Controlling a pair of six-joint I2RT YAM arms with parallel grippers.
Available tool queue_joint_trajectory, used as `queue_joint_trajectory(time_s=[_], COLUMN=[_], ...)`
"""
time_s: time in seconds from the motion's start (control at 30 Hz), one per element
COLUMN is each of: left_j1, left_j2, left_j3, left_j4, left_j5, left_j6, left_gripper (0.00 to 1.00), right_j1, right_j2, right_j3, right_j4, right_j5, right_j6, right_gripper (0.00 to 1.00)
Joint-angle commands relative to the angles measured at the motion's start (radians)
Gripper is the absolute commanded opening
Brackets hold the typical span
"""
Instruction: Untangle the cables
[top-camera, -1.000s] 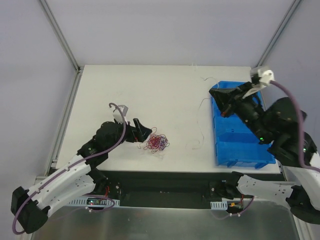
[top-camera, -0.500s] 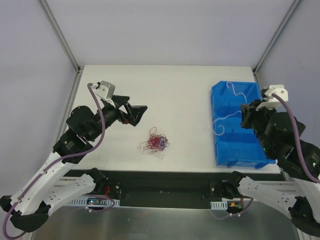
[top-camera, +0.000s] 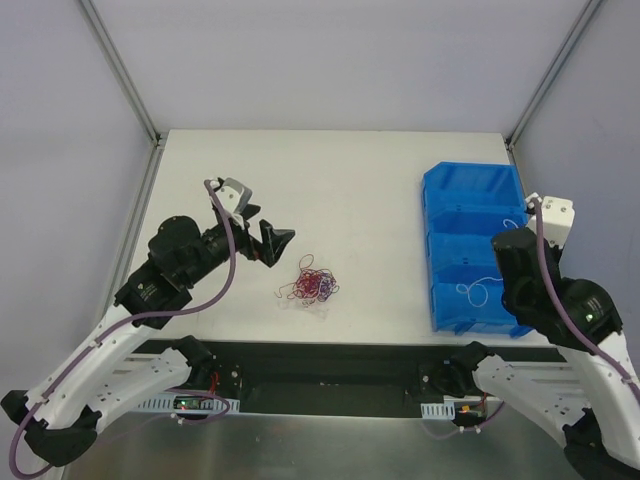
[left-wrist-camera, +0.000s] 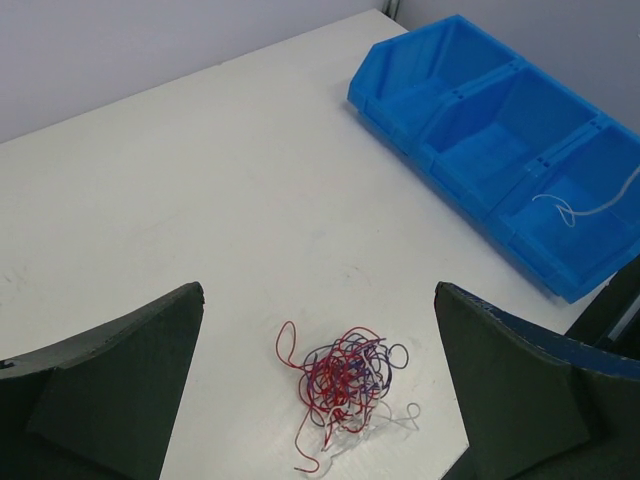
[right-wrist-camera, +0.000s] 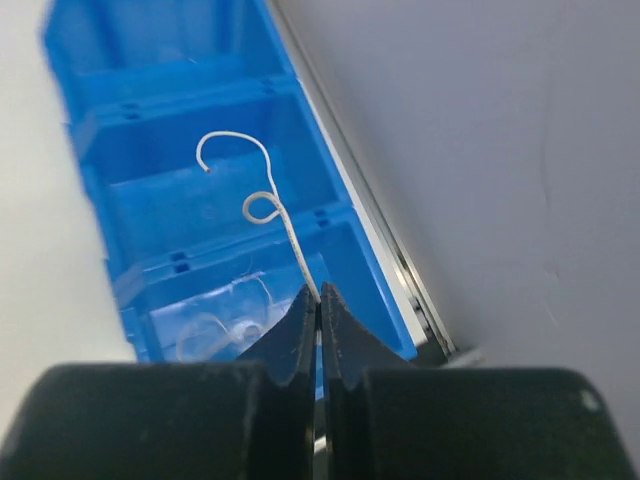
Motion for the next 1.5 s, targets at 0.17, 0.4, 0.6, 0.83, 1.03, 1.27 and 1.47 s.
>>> queue_joint_trajectory(time_s=[0.17, 0.4, 0.6, 0.83, 1.03, 1.27, 1.47], left_j1=[0.01, 0.01, 0.023, 0.033, 0.046, 0.046, 0.046], left_j2=[-0.04, -0.046, -0.031, 0.003, 0.027, 0.009, 0.047], left_j3=[-0.009, -0.046, -0.044, -0.046, -0.041, -0.046, -0.051], left_j4=[0.024, 0.023, 0.024, 0.029, 0.034, 0.04, 0.041], left_j5=[-0.009, -0.013, 0.02, 0.072, 0.145, 0.152, 0.168], left_j6=[0.047, 0.047, 0.032, -0.002, -0.037, -0.041, -0.048], left_gripper=[0.99, 0.99, 0.99, 0.99, 0.98, 0.98, 0.98], right_j1=[-0.415, -0.506, -0.518, -0.538, -0.622, -0.737, -0.736], right_j2=[0.044, 0.011, -0.049, -0.046, 0.069, 0.097, 0.067], right_j3=[-0.139, -0.176, -0.279, -0.348, -0.412, -0.469, -0.449], right_j4=[-0.018, -0.096, -0.131, -0.092, 0.115, 0.247, 0.274], right_j5=[-0.409, -0.643, -0.593, -0.536, -0.562, -0.622, -0.92], right_j6=[0.122, 0.244, 0.382, 0.436, 0.379, 0.298, 0.106], right_gripper=[0.01, 0.01, 0.01, 0.01, 0.01, 0.31, 0.62])
